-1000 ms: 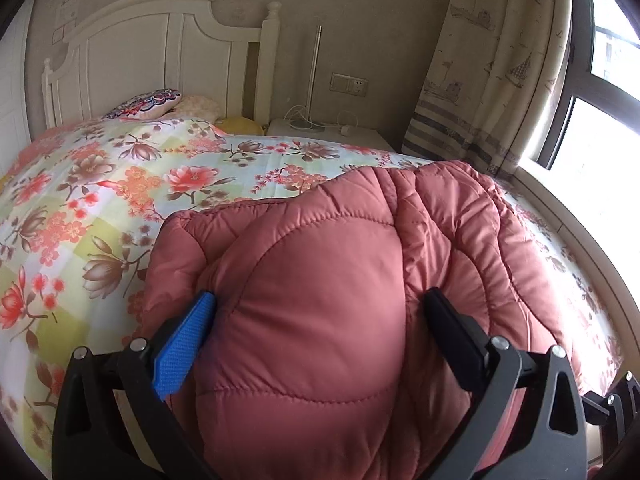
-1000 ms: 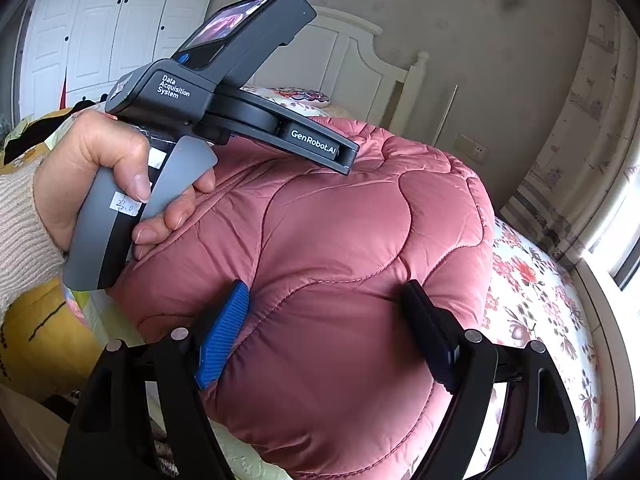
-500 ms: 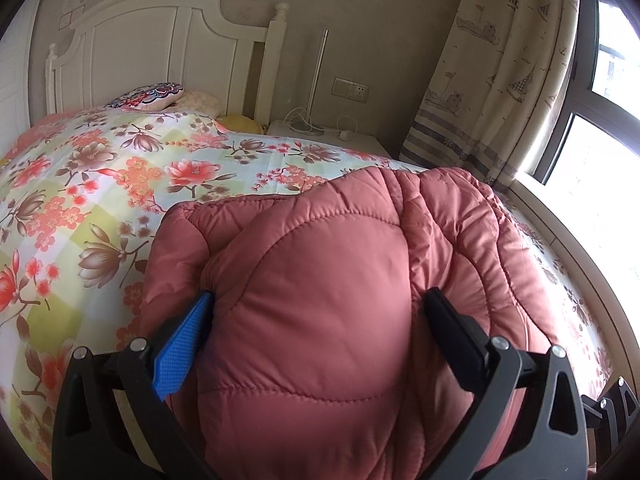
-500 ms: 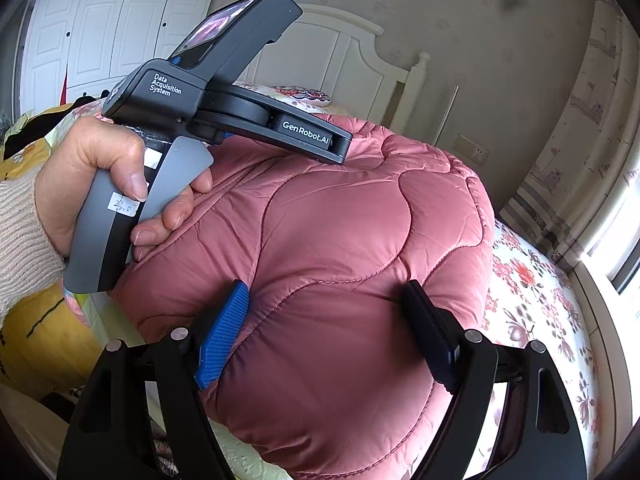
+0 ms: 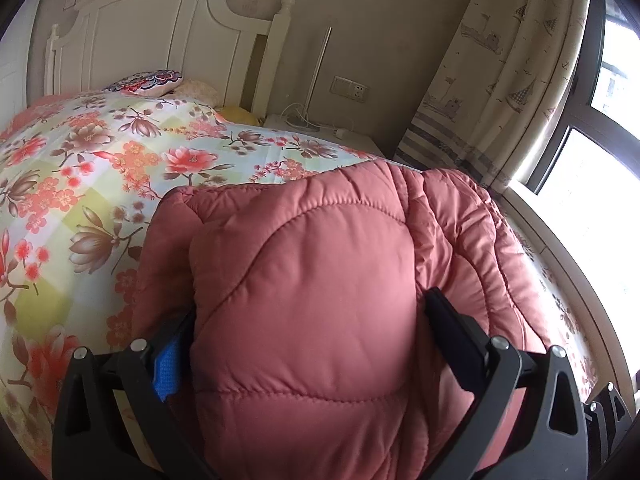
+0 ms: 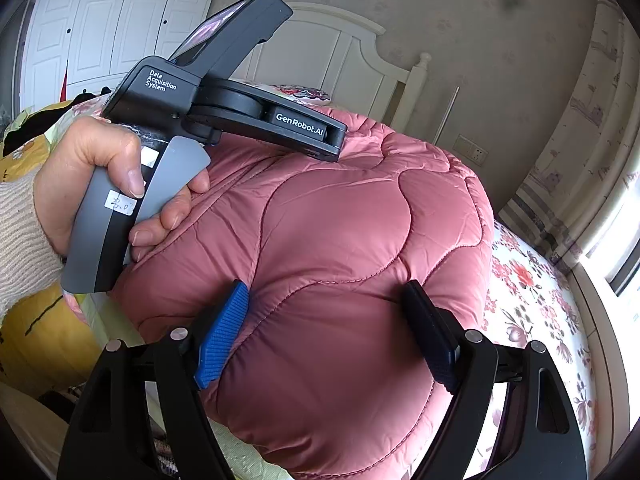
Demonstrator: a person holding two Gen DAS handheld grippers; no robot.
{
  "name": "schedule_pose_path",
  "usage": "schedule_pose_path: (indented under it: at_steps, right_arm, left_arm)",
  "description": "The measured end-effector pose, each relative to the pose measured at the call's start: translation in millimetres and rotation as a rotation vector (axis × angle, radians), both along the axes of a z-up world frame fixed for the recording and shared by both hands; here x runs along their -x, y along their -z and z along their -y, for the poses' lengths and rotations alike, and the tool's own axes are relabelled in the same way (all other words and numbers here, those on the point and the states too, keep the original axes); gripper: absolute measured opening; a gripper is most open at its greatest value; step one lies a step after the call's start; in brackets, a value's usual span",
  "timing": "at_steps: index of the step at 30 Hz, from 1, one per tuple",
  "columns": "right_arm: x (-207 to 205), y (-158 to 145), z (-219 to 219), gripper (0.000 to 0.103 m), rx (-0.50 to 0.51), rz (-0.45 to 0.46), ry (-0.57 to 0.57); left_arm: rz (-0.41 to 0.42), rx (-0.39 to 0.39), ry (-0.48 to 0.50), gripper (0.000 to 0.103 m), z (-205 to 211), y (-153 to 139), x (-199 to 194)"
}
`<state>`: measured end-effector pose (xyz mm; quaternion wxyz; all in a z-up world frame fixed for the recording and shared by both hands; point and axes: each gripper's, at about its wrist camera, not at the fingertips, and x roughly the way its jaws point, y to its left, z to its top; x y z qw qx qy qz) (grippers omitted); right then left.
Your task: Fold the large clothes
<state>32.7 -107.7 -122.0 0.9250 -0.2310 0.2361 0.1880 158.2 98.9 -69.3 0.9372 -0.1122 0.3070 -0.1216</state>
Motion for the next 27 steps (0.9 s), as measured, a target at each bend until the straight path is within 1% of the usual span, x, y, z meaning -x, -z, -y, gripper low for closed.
schedule_pose_path:
  at_steps: [3,6,7,9,10,12,13,14,15,16,17,18,19,20,21,22,23,25,27]
  right_arm:
    - [-0.4,-2.1,-0.6,0.08,0.008,-0.013,-0.006]
    - [-5.6,-20.9,6.2,0.082,-0.018,-0.071,-0.064]
    - [-8.7,-27.6,9.8,0.082,-0.027,-0.071,-0.07]
    - [-27.5,-50.8,25.3,0.082,-0.057,-0.025,-0.003]
    - [-36.5,-59.5,32.5,0.081,-0.088,-0.025,0.016]
    - [-63.3,-84.3,55.6,0.071,-0.243,-0.041,0.03]
    - [-79.3,-94.3,66.1,0.062,-0.317,-0.046,0.043]
    - [-92.8,-99.3,71.2,0.055,-0.351,-0.047,0.062]
    - [-102.3,-100.5,72.4,0.052,-0.359,-0.046,0.077]
    - [-117.8,-98.9,71.3,0.048,-0.349,-0.042,0.1]
    - [-127.9,-95.0,68.2,0.047,-0.336,-0.048,0.109]
    - [-143.0,-84.9,63.4,0.047,-0.317,-0.079,0.115]
    - [-155.4,-75.0,57.8,0.045,-0.293,-0.113,0.121]
    - [-172.2,-51.6,48.9,0.045,-0.222,-0.183,0.132]
    - [-182.2,-35.1,42.9,0.045,-0.179,-0.234,0.127]
    - [-188.7,-25.7,45.0,0.045,-0.193,-0.27,0.111]
    - [-191.4,-28.0,50.3,0.045,-0.221,-0.291,0.108]
    - [-191.5,-36.8,54.7,0.045,-0.216,-0.311,0.108]
    - [-189.1,-51.4,55.9,0.045,-0.188,-0.282,0.113]
  left_arm:
    - [0.002,0.0,-0.002,0.101,0.1,0.4,0.7]
    - [0.003,0.013,-0.011,0.101,-2.9,1.0,1.0]
    - [0.001,0.022,-0.01,0.101,-4.7,1.6,0.6]
    - [-0.003,0.036,-0.009,0.101,-6.9,2.2,-0.1]
    - [-0.002,0.037,-0.009,0.101,-7.4,2.2,0.1]
    - [0.004,0.035,-0.012,0.101,-6.7,1.7,1.9]
    - [0.005,0.035,-0.013,0.101,-6.6,1.6,2.3]
    - [0.006,0.036,-0.014,0.101,-7.0,1.8,2.6]
    - [0.007,0.038,-0.015,0.101,-7.2,1.9,3.2]
    - [0.008,0.039,-0.016,0.101,-7.3,2.0,3.6]
    - [0.01,0.043,-0.017,0.101,-7.9,2.1,4.2]
    - [0.011,0.045,-0.017,0.101,-8.2,2.1,4.6]
    - [0.011,0.049,-0.02,0.101,-8.9,2.2,5.0]
    - [0.011,0.05,-0.027,0.101,-10.0,2.3,5.2]
    - [0.007,0.05,-0.034,0.101,-11.1,2.7,4.9]
    - [0.003,0.056,-0.035,0.101,-12.3,3.4,4.3]
    - [0.001,0.068,-0.032,0.101,-14.0,3.7,3.9]
    - [0.001,0.076,-0.032,0.101,-15.1,3.7,3.9]
    - [0.007,0.079,-0.035,0.101,-16.4,4.1,4.6]
